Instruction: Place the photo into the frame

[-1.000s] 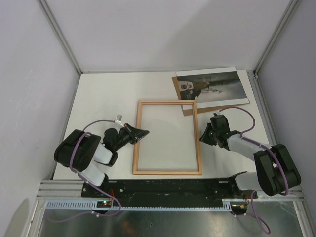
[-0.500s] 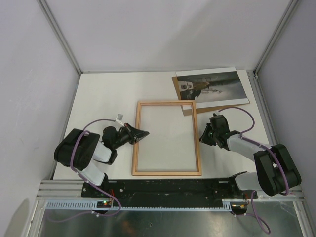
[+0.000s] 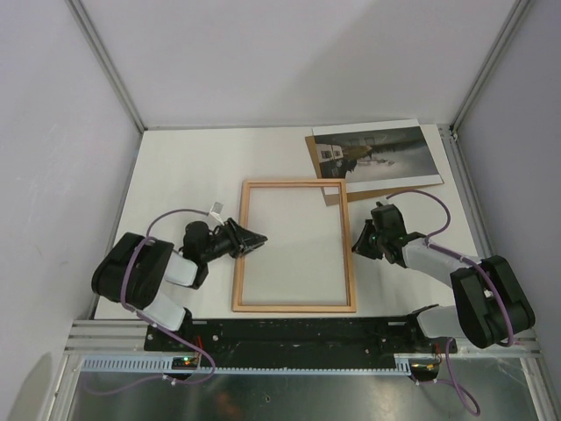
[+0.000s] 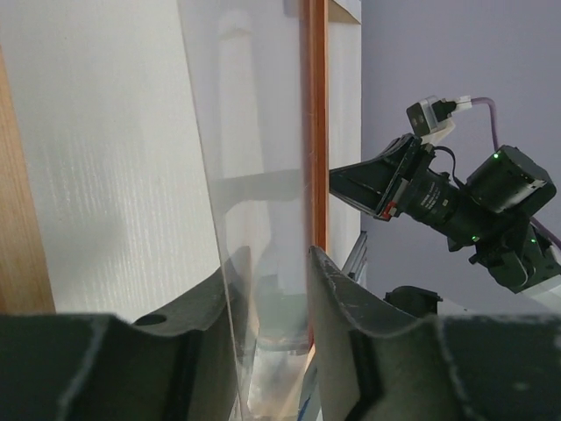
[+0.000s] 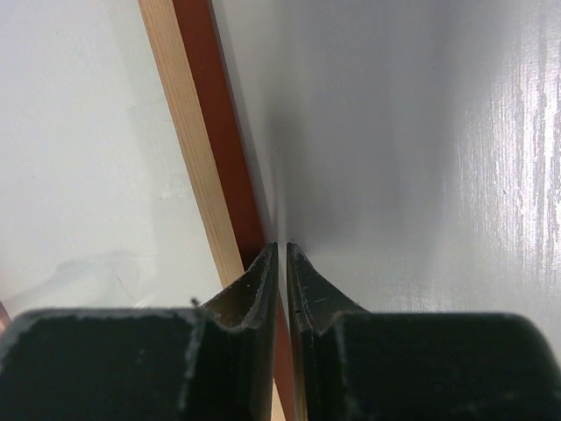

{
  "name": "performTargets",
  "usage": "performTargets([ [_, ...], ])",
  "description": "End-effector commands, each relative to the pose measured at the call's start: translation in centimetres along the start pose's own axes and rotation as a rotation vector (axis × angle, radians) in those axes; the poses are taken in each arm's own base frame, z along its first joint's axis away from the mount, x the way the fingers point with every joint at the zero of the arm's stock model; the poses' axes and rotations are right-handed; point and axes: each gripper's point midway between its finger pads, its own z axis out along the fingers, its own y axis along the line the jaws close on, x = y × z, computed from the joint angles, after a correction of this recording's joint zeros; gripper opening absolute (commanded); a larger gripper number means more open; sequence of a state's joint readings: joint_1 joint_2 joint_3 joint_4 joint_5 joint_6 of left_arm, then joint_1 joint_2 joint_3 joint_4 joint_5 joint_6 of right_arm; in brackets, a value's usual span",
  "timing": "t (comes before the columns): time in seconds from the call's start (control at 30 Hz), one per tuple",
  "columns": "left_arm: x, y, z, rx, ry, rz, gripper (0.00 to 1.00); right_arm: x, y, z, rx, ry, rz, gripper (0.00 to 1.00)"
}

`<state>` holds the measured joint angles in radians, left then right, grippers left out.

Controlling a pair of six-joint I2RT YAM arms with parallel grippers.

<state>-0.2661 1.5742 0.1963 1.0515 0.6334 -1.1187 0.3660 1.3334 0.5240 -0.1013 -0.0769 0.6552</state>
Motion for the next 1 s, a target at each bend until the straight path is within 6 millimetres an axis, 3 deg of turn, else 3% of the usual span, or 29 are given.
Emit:
performTargets([
  [0.0, -0.7, -1.5, 0.3, 0.026, 0.009, 0.095, 0.4, 0.1, 0.4, -0.3, 0.001, 0.013, -0.003, 0.13],
  [0.47, -1.6, -1.0, 0.5, -0.083, 0.01, 0.159, 0.63, -0.2, 0.5, -0.7, -0.002, -0.002, -0.011, 0.13],
  [0.97, -3.5, -0.2, 0.1, -0.273, -0.031, 0.259, 0.74, -0.2, 0.6, -0.9, -0.011, -0.001, -0.017, 0.13],
])
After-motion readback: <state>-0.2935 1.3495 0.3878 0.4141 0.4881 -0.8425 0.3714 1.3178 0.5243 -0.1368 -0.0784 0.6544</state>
